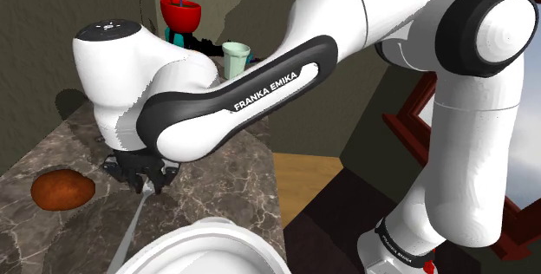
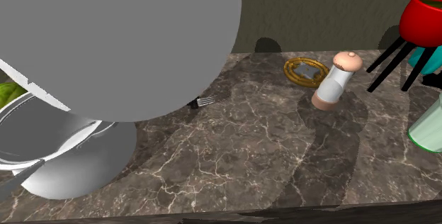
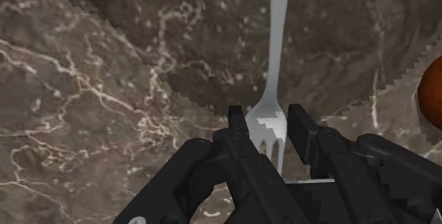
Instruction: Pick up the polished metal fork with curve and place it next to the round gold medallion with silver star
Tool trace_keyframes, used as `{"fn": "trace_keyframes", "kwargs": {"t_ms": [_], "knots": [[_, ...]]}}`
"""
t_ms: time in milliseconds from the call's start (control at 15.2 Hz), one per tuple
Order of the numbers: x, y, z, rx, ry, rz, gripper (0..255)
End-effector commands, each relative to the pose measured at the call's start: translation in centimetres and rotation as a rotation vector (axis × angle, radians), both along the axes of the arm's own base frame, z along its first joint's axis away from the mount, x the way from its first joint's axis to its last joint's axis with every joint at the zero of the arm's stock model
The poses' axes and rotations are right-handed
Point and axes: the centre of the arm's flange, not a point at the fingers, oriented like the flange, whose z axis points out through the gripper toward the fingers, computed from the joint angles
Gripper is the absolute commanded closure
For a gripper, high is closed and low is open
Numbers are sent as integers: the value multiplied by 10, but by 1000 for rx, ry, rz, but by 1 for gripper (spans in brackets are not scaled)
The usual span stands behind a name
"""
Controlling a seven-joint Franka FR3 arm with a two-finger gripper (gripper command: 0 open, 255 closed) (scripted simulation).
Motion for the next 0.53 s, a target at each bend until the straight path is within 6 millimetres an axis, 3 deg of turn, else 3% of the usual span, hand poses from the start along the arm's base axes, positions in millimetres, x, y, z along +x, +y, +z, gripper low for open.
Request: {"fn": "trace_keyframes", "kwargs": {"t_ms": [0, 462], "knots": [[1, 0, 10, 0, 0, 0, 255], [1, 0, 47, 0, 0, 0, 255]]}}
